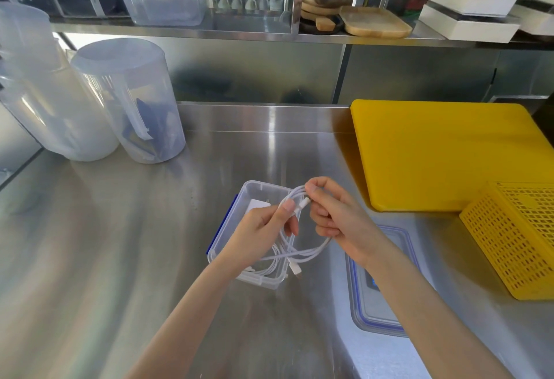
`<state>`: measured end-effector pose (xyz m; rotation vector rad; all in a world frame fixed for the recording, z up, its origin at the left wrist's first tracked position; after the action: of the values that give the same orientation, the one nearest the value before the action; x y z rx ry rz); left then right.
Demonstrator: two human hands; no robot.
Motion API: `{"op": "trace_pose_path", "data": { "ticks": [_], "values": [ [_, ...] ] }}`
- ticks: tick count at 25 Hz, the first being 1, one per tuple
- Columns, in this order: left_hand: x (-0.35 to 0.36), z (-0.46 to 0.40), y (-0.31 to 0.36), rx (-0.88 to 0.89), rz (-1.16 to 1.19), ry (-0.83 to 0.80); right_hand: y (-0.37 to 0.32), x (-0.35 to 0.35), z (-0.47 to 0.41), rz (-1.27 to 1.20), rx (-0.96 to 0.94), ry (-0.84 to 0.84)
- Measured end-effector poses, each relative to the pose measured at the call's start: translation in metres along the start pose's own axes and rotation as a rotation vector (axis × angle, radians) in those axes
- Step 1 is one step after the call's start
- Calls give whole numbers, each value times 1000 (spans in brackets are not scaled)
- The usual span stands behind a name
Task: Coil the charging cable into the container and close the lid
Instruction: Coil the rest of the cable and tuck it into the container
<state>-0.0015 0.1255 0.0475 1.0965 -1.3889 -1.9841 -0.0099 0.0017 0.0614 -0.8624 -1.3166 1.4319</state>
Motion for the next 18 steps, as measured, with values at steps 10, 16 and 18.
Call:
{"op": "trace_pose_path", "data": {
  "ticks": [10,16,18],
  "values": [
    [10,3,2,87,44,-190,2,-3,-1,-203,-27,5],
    [16,6,3,140,270,-278,6,2,-4,-256,16,-37],
    [13,6,1,127,358,-248,5,2,-2,-136,14,6]
  ]
}}
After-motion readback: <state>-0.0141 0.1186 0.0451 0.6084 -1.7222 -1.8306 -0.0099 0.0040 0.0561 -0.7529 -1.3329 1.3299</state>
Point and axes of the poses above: each hand's wrist, its own z-axis away from the middle knuckle, its own x-axis out of the palm, y = z × x, the point moved 6 cm from there along -z, towards the middle knuckle, and after that the axes turned 13 degrees about -y, right-handed, at the moved point
